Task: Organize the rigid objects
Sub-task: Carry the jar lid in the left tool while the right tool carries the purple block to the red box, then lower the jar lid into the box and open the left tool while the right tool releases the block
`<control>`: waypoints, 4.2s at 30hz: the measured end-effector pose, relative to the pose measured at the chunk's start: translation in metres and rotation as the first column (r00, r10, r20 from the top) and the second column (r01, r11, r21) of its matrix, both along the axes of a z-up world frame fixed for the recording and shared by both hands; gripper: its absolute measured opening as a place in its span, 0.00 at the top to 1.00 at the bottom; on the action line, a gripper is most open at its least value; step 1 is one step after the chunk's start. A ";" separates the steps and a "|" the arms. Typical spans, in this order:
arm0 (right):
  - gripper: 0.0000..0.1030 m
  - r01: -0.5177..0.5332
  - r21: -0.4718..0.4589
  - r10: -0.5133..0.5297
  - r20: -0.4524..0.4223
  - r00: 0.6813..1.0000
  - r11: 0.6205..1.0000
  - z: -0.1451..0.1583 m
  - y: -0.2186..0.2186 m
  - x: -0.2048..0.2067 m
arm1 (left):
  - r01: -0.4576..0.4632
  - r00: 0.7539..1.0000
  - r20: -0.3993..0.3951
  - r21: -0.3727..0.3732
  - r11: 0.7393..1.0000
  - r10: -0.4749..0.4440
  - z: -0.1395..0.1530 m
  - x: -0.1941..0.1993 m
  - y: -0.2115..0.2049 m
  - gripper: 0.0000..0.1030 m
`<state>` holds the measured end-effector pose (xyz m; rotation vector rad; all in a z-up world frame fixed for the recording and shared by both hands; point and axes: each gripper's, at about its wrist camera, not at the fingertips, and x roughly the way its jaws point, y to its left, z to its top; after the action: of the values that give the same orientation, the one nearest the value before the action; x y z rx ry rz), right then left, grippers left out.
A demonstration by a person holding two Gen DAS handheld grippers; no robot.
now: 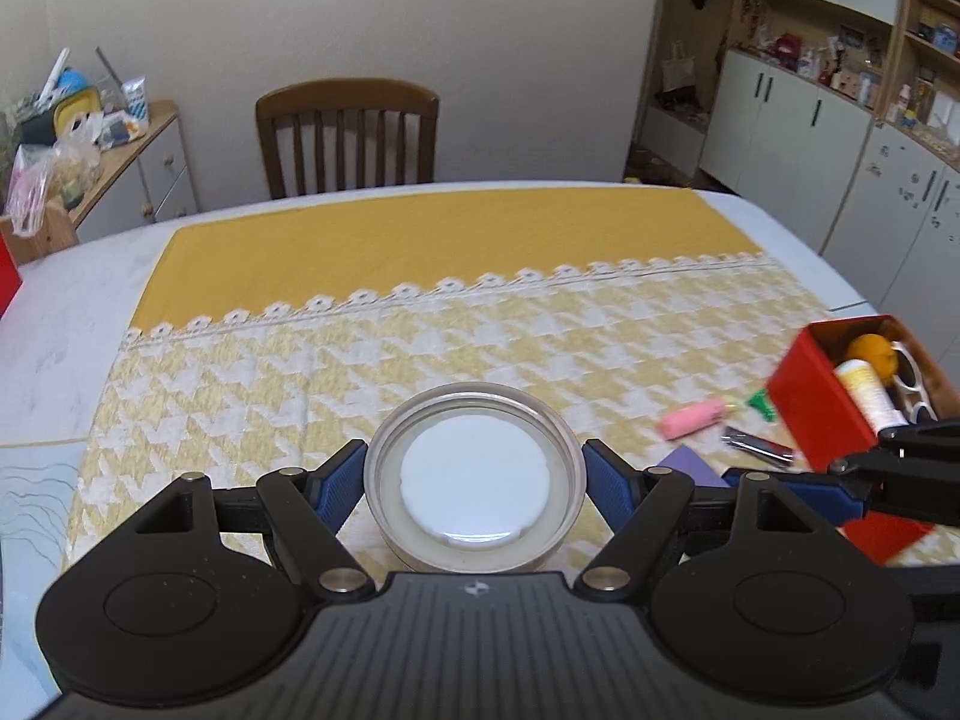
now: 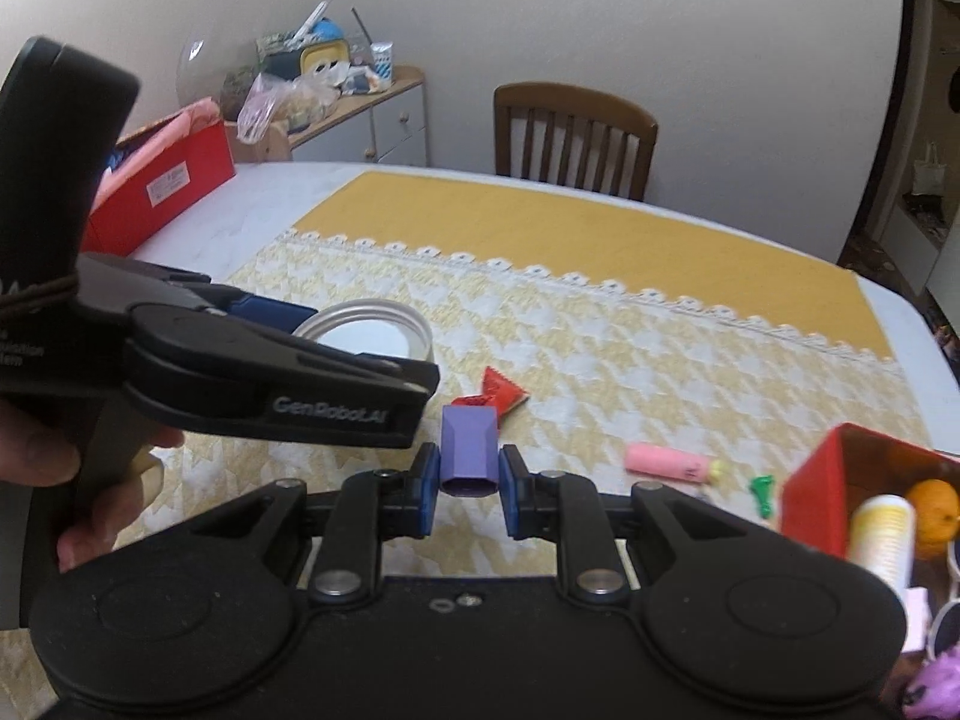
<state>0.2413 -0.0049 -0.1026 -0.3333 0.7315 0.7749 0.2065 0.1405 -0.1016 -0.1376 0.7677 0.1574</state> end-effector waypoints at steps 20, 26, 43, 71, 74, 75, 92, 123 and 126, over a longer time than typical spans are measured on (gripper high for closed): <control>0.81 0.115 0.044 -0.117 0.071 0.991 0.992 0.051 -0.095 -0.022 | 0.147 0.987 0.060 0.015 0.989 -0.148 0.055 -0.028 -0.093 0.25; 0.81 0.135 0.044 -0.138 0.082 0.987 0.990 0.053 -0.132 -0.017 | 0.188 0.981 0.053 0.017 0.982 -0.189 0.058 -0.025 -0.126 0.25; 0.81 0.237 0.036 -0.239 0.061 0.969 0.971 0.041 -0.231 0.030 | 0.293 0.956 -0.002 0.031 0.956 -0.293 0.039 0.014 -0.230 0.25; 0.81 0.242 -0.046 -0.245 -0.086 0.966 0.969 -0.012 -0.244 0.142 | 0.368 0.927 -0.116 0.103 0.924 -0.356 -0.012 0.099 -0.314 0.25; 0.81 0.240 -0.056 -0.245 -0.092 0.965 0.969 -0.015 -0.243 0.147 | 0.361 0.929 -0.121 0.104 0.927 -0.349 -0.014 0.106 -0.315 0.25; 0.81 0.242 -0.063 -0.247 -0.091 0.965 0.968 -0.016 -0.242 0.148 | 0.359 0.930 -0.122 0.105 0.927 -0.347 -0.014 0.109 -0.315 0.25; 0.76 0.239 -0.097 -0.249 -0.113 0.962 0.966 -0.023 -0.242 0.155 | 0.297 0.943 -0.169 0.040 0.954 -0.287 -0.024 0.131 -0.312 0.25; 0.30 0.184 0.045 -0.181 -0.052 0.982 0.982 0.044 -0.254 0.109 | 0.278 0.961 0.022 -0.024 0.960 -0.277 0.030 0.074 -0.287 0.23; 0.24 0.180 0.069 -0.176 -0.050 0.983 0.981 0.053 -0.256 0.101 | 0.279 0.960 0.049 -0.026 0.960 -0.277 0.038 0.062 -0.280 0.20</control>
<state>0.3420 -0.2604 -0.0496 -0.1821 0.7614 0.6390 0.2688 -0.1393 -0.0640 -0.0621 0.7372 -0.1251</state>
